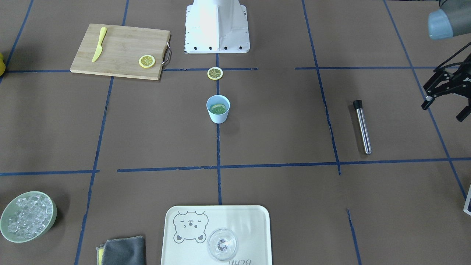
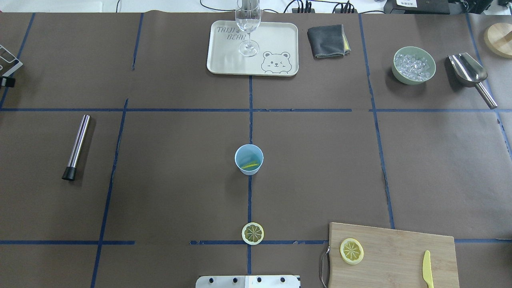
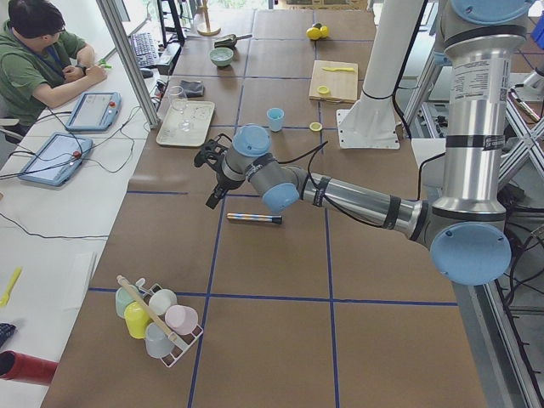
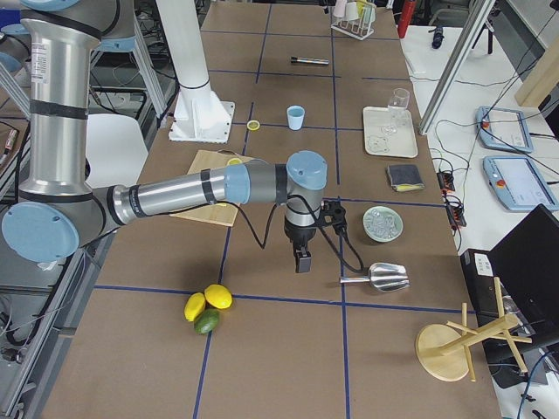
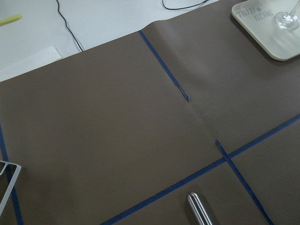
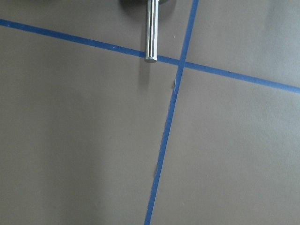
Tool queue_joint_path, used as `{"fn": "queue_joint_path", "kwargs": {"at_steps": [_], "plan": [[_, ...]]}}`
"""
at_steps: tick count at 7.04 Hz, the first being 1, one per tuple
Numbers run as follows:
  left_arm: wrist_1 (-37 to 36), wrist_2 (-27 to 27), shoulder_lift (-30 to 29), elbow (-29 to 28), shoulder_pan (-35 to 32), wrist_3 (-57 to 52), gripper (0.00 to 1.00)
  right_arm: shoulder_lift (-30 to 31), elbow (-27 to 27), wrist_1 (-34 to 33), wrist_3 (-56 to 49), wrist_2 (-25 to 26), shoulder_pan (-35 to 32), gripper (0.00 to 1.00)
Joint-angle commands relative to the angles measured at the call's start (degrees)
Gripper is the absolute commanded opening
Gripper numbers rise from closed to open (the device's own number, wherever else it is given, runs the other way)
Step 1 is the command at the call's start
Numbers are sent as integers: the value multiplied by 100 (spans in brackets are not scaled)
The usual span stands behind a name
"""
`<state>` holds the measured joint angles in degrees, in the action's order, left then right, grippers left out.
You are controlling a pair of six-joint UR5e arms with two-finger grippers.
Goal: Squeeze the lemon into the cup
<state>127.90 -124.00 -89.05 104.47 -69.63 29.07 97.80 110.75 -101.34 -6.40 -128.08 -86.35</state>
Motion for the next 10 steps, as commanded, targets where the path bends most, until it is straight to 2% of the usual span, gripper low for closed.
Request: {"fn": "queue_joint_path", "kwargs": {"at_steps": [1,2,3,4,6,8,10], "plan": [[42,786,-7,-267,816,1203,88,213,-9,0,-19,-95,-101,100],[94,911,-51,-426,1028,1450,77,283,-1,0,-27,-95,-101,100],[95,1086,-199,-654,1247,1626,75,310,8,0,-97,-103,-101,100],[112,1340,-340,-917,1493,1663,75,353,0,0,-272,-103,-128,100],[121,1361,-595,-1279,1714,1750,75,415,0,0,-308,-112,-172,100],[121,1641,-754,-1429,2118,1953,75,424,-9,0,-353,-104,-224,100],[121,1651,-754,-1464,2155,1936,72,424,-9,0,-361,-103,-268,100]]}}
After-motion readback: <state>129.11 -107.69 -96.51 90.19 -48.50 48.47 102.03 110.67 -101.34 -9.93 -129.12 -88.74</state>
